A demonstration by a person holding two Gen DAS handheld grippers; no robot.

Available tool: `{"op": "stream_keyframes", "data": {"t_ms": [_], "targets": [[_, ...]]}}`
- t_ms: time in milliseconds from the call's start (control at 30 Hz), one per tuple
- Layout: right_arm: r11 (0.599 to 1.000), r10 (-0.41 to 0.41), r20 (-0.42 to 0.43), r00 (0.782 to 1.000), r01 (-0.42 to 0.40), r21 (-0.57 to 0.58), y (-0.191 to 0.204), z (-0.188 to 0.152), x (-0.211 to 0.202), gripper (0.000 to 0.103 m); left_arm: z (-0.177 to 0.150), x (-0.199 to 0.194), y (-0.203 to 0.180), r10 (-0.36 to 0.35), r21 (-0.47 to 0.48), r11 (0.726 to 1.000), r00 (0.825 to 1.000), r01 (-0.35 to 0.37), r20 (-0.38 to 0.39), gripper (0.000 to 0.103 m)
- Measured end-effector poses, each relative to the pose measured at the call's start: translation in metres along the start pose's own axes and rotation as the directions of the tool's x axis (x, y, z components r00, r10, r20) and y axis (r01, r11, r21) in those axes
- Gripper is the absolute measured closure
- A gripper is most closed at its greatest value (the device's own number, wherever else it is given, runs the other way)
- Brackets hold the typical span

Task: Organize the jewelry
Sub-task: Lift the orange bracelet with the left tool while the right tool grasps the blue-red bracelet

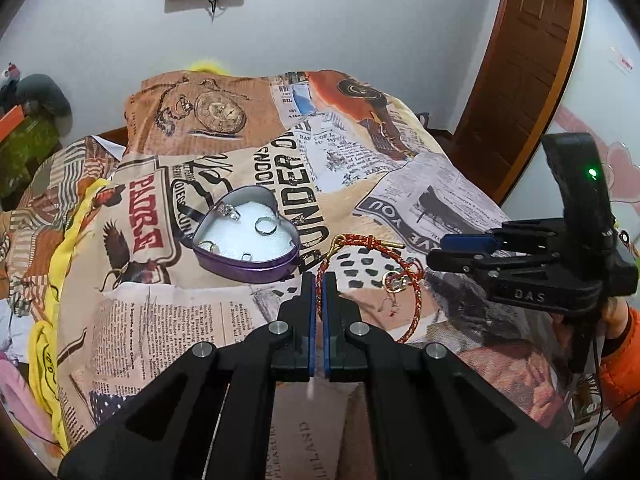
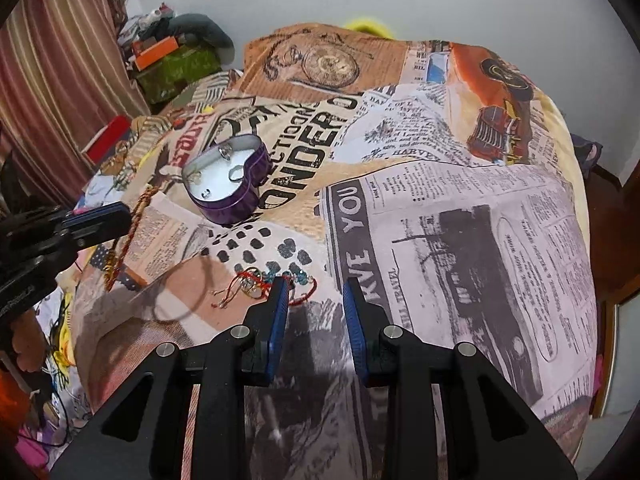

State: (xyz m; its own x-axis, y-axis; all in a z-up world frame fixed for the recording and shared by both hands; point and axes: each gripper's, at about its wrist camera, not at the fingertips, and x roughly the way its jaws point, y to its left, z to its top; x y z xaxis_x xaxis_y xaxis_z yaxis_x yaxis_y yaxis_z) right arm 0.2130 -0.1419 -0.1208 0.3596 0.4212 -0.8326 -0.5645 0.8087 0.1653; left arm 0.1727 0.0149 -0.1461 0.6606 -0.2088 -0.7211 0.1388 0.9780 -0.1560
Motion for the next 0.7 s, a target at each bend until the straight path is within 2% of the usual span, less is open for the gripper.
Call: {"op": "stream_keyframes", "data": {"t_ms": [200,367,467,567,700], "targets": [[0.999,0.008,-0.061,0.998,-0.010,-0.042,0.007,0.004,0.020,0.078,-0.004,0.007,0.002,-0.009,-0.005,1.000,1.000,0.009,-0.010,0.102],[0.992,-0.043,-0.045,0.998,0.037,-0.123,0.018,0.000,0.023,0.078,-0.006,0.012,0.005,-0.017,-0.015,1.000,1.000,0.017,-0.016,0.102],[0.992,-0.034,-0.039,0.999,0.029,-0.126,0.018,-0.001,0.022,0.094,-0.007,0.013,0.007,-0.019,-0.023,1.000,1.000,0.018,-0.018,0.102],[0.993,-0.028,-0.028,0.999,0.024,-0.117,0.016,-0.001,0.019,0.096,-0.008,0.012,0.007,-0.021,-0.030,0.999,1.000,0.021,-0.015,0.102],[0.999,0.014,-0.005,1.000,-0.014,-0.042,0.008,0.001,0.012,0.097,-0.007,0.009,0.007,-0.019,-0.030,0.999,1.000,0.019,-0.008,0.102]]}}
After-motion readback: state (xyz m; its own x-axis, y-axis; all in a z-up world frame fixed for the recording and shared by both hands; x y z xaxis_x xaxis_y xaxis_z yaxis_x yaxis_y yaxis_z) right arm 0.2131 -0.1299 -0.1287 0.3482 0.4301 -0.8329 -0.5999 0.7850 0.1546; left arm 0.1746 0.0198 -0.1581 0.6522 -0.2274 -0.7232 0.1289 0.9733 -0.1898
